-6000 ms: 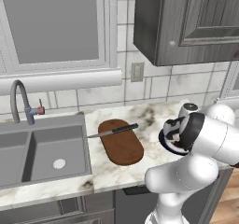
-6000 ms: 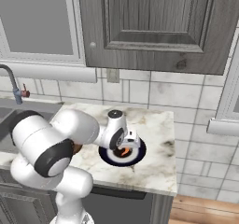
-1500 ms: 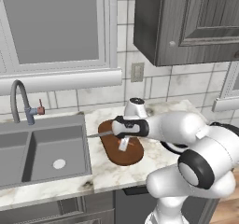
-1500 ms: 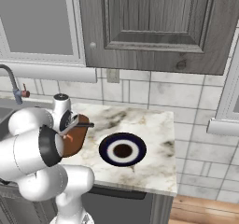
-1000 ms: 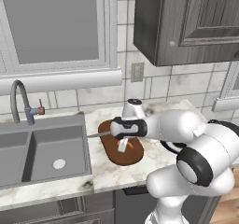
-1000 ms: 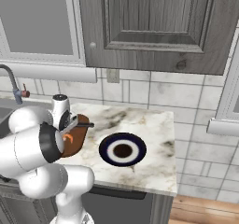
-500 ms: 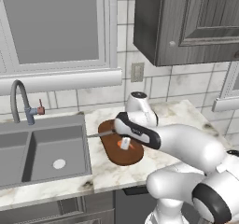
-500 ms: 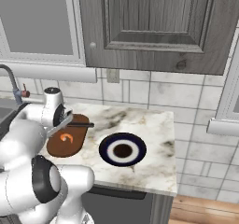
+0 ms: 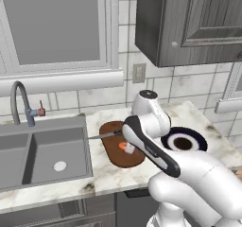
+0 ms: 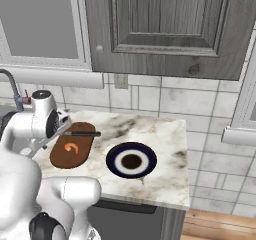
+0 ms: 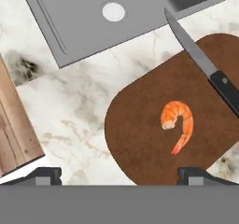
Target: Pick up the knife from the drawer and place it on the cutting board. Then place the meat from the plate to the cutting board.
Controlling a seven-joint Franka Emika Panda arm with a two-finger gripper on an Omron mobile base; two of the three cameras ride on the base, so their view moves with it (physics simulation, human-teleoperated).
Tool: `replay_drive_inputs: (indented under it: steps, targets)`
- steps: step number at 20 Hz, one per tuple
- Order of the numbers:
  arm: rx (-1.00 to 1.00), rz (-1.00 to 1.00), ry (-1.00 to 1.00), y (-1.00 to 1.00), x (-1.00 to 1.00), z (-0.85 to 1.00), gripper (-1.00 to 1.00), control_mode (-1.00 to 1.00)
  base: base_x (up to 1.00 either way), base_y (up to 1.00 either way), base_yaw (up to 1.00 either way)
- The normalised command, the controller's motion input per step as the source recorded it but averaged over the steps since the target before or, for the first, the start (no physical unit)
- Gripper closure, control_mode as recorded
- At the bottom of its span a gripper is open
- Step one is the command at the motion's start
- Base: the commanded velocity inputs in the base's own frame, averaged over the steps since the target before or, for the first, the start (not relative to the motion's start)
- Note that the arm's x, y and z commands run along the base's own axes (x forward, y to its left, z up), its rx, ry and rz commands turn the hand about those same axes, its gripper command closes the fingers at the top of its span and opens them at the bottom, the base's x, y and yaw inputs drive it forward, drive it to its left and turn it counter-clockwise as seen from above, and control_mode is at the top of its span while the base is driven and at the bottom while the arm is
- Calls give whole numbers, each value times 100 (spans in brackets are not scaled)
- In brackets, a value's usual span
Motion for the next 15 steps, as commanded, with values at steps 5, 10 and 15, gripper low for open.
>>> replay_drive_inputs:
  steps: [5, 10, 15]
  targets:
    - [0, -17, -6, -13, -57, 24, -100, -100, 0, 0, 0]
    - [0, -19, -4, -24, -46, 25, -100, -100, 0, 0, 0]
    - [0, -22, -4, -31, -34, 28, -100, -100, 0, 0, 0]
